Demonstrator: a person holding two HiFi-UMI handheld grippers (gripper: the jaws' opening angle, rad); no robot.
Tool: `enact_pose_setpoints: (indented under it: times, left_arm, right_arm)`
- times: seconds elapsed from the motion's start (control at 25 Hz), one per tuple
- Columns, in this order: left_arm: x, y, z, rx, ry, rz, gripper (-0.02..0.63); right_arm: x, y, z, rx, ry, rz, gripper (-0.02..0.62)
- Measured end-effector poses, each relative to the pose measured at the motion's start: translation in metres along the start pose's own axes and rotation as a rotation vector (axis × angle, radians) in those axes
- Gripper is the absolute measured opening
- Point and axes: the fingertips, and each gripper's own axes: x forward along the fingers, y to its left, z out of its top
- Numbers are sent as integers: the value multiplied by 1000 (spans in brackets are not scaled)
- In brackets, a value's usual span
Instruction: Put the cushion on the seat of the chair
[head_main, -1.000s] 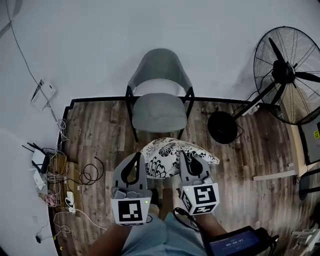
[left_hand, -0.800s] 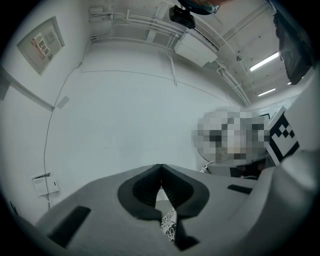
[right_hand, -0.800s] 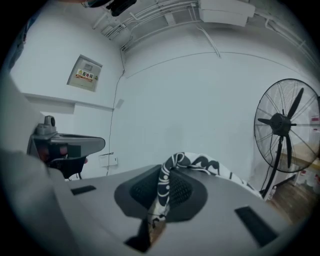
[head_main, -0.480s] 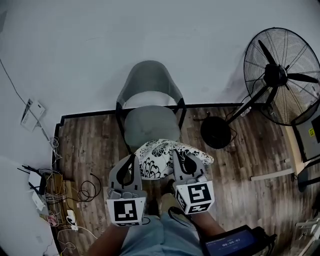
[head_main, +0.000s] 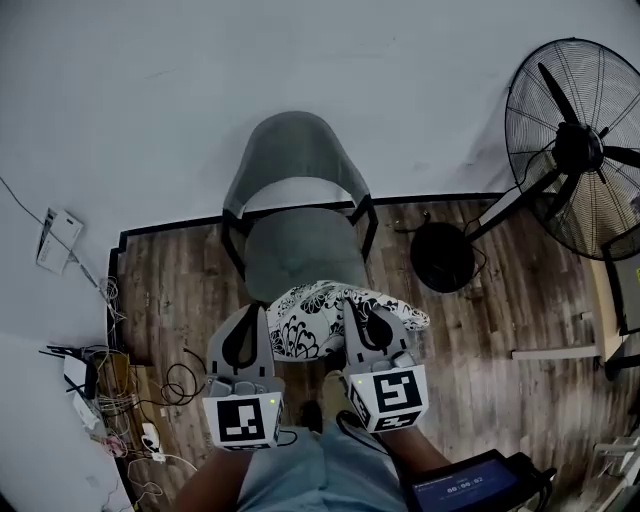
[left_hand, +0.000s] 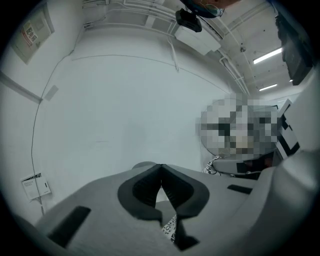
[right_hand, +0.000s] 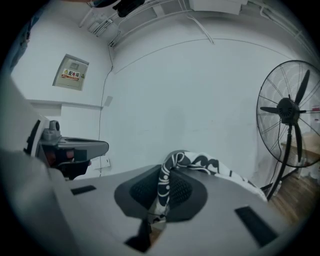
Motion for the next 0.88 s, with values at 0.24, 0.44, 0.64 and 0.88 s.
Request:
enact_pose_setpoints:
  times: [0.24, 0.44, 0.64, 0.88]
  left_arm:
    - [62, 7, 10, 46, 9, 47, 9]
    - [96, 17, 29, 56, -4, 117, 9]
    - [109, 28, 44, 38, -22, 181, 9]
    - [120, 50, 43, 32, -30, 246, 9]
  right_arm:
    - [52, -32, 16, 13, 2, 67, 14]
    - [99, -48, 43, 2, -33, 145, 14]
    - [128, -56, 73, -23, -72, 187, 14]
    - [154, -59, 84, -50, -80, 216, 14]
